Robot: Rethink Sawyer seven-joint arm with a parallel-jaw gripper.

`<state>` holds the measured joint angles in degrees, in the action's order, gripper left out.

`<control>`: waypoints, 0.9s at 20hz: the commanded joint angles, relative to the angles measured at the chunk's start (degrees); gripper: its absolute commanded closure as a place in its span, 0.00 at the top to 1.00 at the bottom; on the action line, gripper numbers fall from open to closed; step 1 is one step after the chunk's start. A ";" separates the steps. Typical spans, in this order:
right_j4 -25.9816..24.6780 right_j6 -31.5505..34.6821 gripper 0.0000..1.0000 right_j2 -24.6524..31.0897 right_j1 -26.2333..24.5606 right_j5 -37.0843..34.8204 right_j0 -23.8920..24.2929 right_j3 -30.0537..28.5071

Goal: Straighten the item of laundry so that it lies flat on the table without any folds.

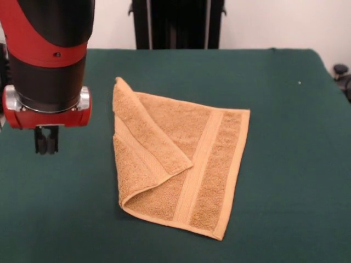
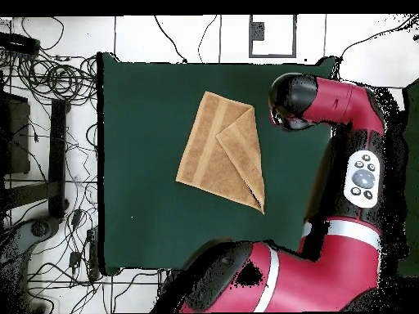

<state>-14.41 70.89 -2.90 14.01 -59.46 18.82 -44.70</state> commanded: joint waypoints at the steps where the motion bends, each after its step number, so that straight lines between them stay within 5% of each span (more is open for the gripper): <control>1: 0.48 5.76 0.00 4.36 -1.37 0.60 -3.58 0.06; 11: 1.12 2.78 0.00 6.67 -6.37 -4.53 -7.46 9.36; 18: 1.06 -4.66 0.00 9.84 -15.03 -16.65 -9.97 23.40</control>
<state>-14.47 70.89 -1.39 3.35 -66.81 11.69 -25.25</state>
